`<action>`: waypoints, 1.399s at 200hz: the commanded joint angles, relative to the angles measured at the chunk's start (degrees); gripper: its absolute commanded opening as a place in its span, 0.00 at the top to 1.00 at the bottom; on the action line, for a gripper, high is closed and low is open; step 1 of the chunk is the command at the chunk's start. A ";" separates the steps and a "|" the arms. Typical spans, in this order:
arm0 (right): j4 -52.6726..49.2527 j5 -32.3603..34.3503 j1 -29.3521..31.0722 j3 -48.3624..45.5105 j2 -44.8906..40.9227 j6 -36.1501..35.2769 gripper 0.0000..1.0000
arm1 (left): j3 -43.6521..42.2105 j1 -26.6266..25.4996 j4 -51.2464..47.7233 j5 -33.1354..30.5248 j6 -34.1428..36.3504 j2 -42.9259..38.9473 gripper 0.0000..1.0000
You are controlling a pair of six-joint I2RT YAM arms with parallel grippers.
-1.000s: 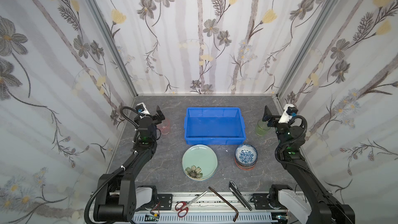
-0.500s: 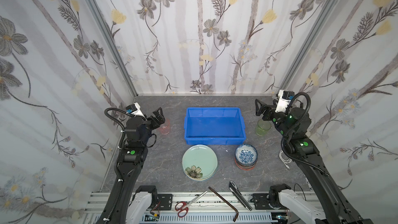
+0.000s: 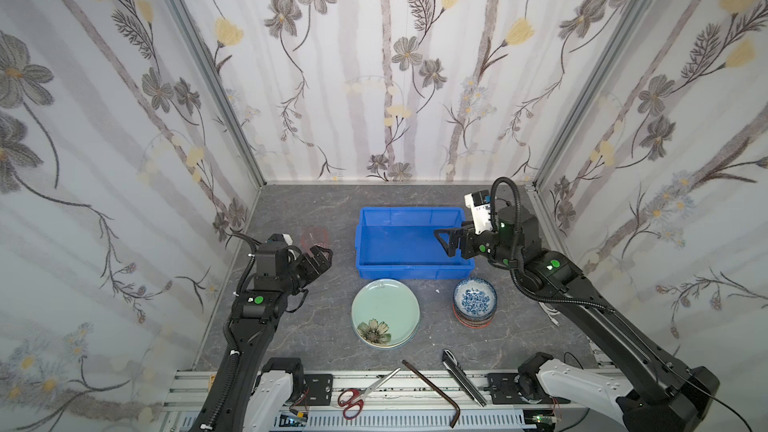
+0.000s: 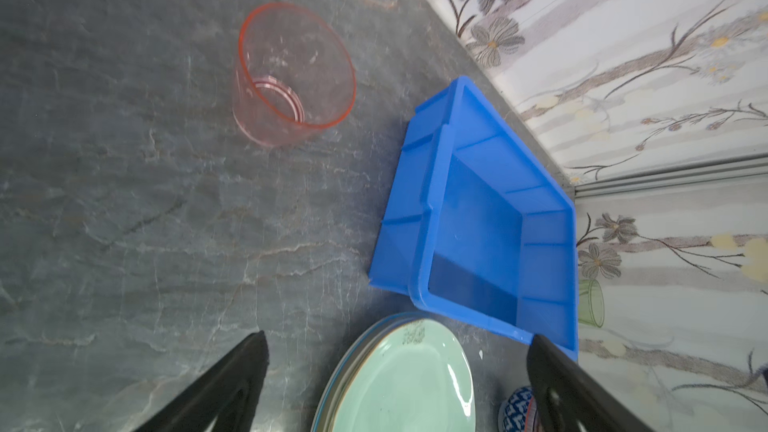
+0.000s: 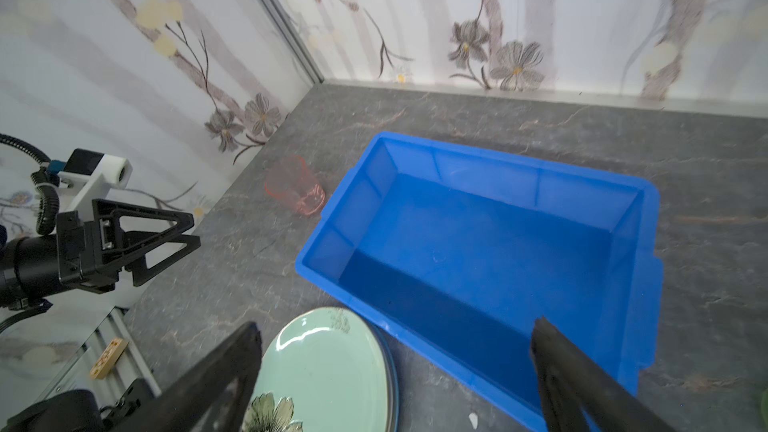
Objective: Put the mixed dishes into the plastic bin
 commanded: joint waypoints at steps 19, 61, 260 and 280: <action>0.31 0.09 6.12 -3.06 3.16 5.03 0.02 | -3.51 -7.31 -6.06 2.95 -7.04 0.48 0.00; 3.37 -0.57 10.64 -6.11 5.89 9.49 0.05 | -4.20 -18.06 -5.85 -2.97 -11.47 3.86 0.00; 6.70 2.32 18.64 -10.69 21.28 21.34 0.25 | -15.16 -21.06 8.01 3.63 -19.86 3.68 0.01; 5.95 2.23 18.65 -10.24 22.89 21.43 0.25 | -15.14 -21.08 8.01 4.14 -19.77 3.75 0.02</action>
